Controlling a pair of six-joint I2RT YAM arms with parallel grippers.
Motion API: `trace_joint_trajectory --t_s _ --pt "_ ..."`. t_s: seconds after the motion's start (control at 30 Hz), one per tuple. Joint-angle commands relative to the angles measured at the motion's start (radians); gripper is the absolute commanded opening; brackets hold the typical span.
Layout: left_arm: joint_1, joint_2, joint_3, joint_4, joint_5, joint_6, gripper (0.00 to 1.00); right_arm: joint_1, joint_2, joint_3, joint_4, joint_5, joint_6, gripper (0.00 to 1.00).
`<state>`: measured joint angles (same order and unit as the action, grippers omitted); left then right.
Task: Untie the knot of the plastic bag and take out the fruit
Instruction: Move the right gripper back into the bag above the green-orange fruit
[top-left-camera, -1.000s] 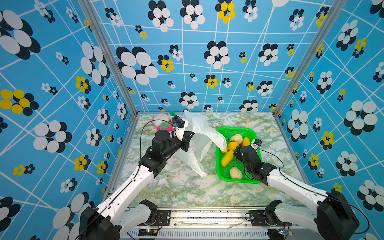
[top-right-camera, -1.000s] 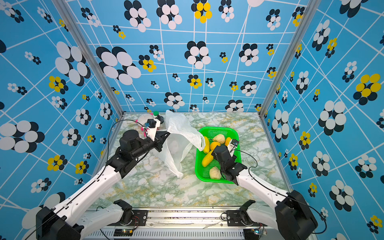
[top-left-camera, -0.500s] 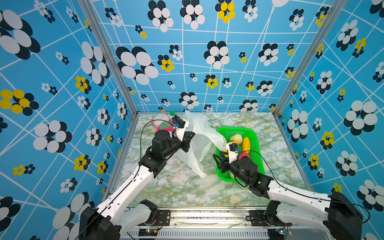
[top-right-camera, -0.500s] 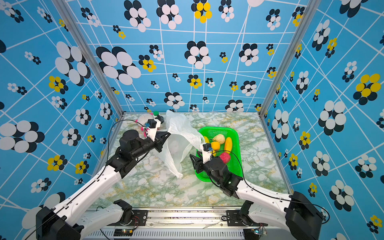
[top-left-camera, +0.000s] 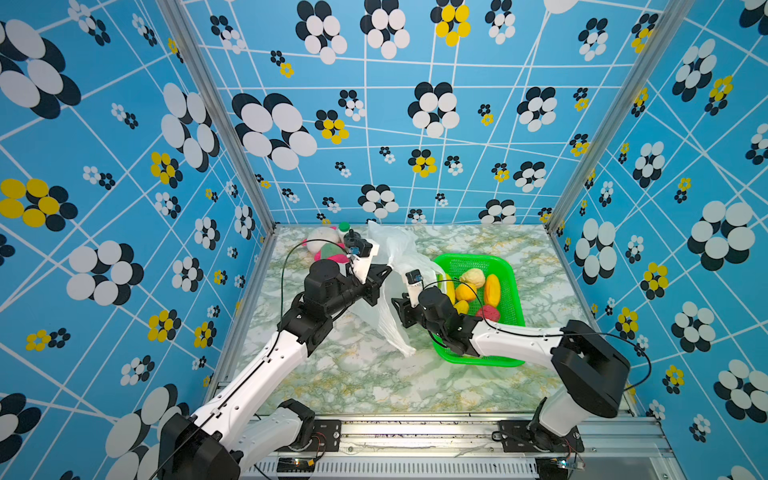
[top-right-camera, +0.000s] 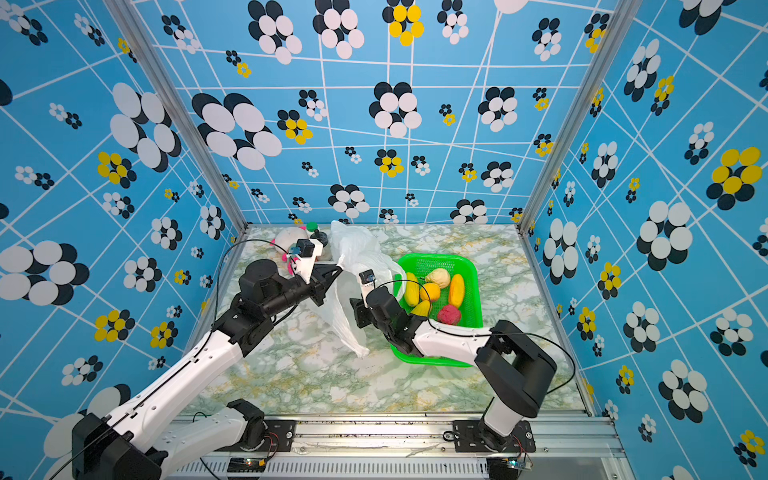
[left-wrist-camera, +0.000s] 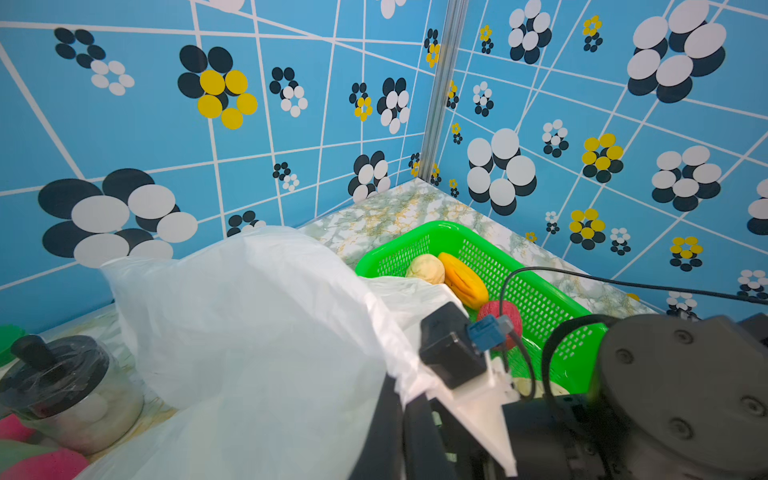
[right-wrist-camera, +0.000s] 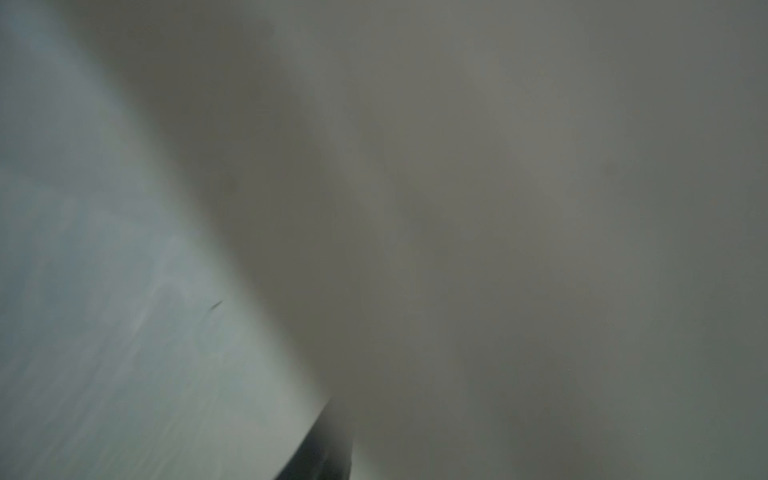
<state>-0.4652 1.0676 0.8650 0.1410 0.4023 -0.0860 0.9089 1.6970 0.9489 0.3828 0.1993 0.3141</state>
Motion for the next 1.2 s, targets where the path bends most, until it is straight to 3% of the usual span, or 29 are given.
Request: trace_joint_trajectory --t_s 0.0,0.17,0.3,0.47,0.6,0.87,1.03,1.17 --pt "-0.001 -0.006 0.025 -0.003 0.035 0.015 0.00 -0.001 0.083 0.075 -0.068 0.021 0.003 0.40" --pt "-0.001 0.002 0.047 -0.030 -0.002 0.026 0.00 0.057 0.193 0.141 -0.043 0.012 0.044 0.41" --pt "-0.001 0.011 0.051 -0.041 -0.072 0.013 0.00 0.175 0.171 0.106 0.023 0.216 0.005 0.41" --pt "0.000 0.031 0.075 -0.081 -0.107 0.013 0.00 0.203 0.032 -0.035 0.116 0.321 0.004 0.47" --pt "0.000 0.024 0.075 -0.085 -0.132 0.028 0.00 0.236 -0.060 -0.114 0.170 0.297 0.009 0.48" --pt "0.000 0.015 0.083 -0.088 -0.107 0.040 0.00 0.332 0.058 -0.002 0.110 0.370 0.064 0.43" --pt "0.000 0.014 0.075 -0.088 -0.118 0.039 0.00 0.363 -0.097 -0.167 0.254 0.438 -0.001 0.52" --pt "0.000 0.011 0.072 -0.084 -0.112 0.037 0.00 0.404 -0.105 -0.198 0.328 0.512 -0.085 0.61"
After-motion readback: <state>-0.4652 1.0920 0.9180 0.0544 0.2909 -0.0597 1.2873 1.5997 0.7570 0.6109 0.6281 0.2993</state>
